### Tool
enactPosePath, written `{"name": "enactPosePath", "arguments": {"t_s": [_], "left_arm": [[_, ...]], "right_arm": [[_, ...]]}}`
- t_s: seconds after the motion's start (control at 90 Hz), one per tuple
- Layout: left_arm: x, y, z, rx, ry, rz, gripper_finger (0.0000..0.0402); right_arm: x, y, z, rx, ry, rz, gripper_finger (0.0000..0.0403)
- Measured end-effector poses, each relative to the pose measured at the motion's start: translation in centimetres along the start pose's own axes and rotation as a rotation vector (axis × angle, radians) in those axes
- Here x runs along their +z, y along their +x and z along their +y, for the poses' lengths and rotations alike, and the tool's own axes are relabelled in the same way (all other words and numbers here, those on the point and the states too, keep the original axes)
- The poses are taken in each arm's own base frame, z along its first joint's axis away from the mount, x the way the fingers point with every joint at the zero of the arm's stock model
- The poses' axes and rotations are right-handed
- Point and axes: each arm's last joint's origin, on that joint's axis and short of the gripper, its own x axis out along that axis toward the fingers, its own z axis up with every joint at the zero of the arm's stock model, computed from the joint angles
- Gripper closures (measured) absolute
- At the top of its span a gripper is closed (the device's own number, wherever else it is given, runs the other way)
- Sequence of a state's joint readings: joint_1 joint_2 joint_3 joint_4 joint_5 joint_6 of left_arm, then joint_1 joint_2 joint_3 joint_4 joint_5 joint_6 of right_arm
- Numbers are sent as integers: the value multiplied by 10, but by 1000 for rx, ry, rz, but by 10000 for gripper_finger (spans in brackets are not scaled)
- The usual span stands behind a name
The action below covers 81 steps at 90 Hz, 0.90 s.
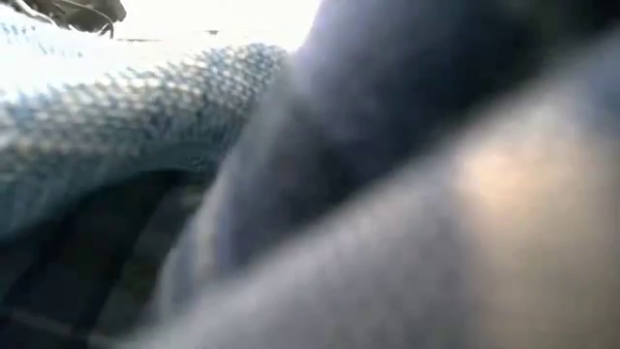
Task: Hang clothes
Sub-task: Insert the black hanger into the white shirt
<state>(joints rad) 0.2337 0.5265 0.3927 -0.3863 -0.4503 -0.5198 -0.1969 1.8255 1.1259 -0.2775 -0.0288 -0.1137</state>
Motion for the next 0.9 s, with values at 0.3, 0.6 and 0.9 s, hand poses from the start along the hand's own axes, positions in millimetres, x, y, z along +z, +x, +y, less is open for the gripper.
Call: {"name": "enactPosePath", "arguments": {"t_s": [0.3,0.6,0.9], "left_arm": [[2,1,-2,-27,32,-14,401],[3,1,-3,-29,30,-18,401],[3,1,-4,-73,23,-3,401]], "right_arm": [[49,-51,-22,-89,14,-510,367],[99,-18,-59,-47,18,-546,325],[97,61,-108,-26,80,-384,273]]}}
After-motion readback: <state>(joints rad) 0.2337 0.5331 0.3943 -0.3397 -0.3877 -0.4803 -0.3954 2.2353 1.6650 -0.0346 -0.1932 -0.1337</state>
